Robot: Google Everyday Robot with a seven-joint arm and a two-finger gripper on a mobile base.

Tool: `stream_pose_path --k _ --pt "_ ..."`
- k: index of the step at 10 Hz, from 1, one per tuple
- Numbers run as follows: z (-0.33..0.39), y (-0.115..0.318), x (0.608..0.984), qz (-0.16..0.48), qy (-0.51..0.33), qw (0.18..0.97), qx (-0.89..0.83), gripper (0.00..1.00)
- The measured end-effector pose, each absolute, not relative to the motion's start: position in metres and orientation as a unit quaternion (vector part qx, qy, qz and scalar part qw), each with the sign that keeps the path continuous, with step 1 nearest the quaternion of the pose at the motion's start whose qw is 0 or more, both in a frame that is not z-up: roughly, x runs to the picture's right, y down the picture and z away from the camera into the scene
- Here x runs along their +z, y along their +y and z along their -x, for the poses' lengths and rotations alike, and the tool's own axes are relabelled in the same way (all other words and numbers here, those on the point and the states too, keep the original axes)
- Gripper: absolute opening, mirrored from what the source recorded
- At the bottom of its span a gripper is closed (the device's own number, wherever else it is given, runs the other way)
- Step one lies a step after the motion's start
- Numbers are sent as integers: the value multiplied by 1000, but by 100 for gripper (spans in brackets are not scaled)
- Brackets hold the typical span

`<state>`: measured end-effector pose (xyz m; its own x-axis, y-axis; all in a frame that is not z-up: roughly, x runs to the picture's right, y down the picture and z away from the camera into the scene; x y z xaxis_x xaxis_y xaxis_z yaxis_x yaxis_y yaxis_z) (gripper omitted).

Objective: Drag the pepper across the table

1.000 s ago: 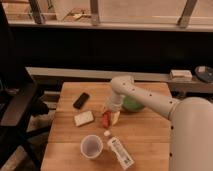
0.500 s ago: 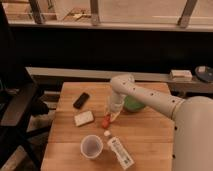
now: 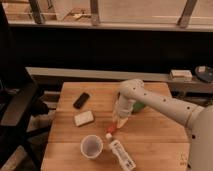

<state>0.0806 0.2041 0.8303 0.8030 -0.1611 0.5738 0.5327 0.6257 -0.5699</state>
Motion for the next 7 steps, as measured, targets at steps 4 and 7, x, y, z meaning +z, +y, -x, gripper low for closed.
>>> stream_pose_path --k 4,7 --pt "-132 216 814 384 -222 887 -129 0" --pt "-177 222 803 381 -198 899 -85 0"
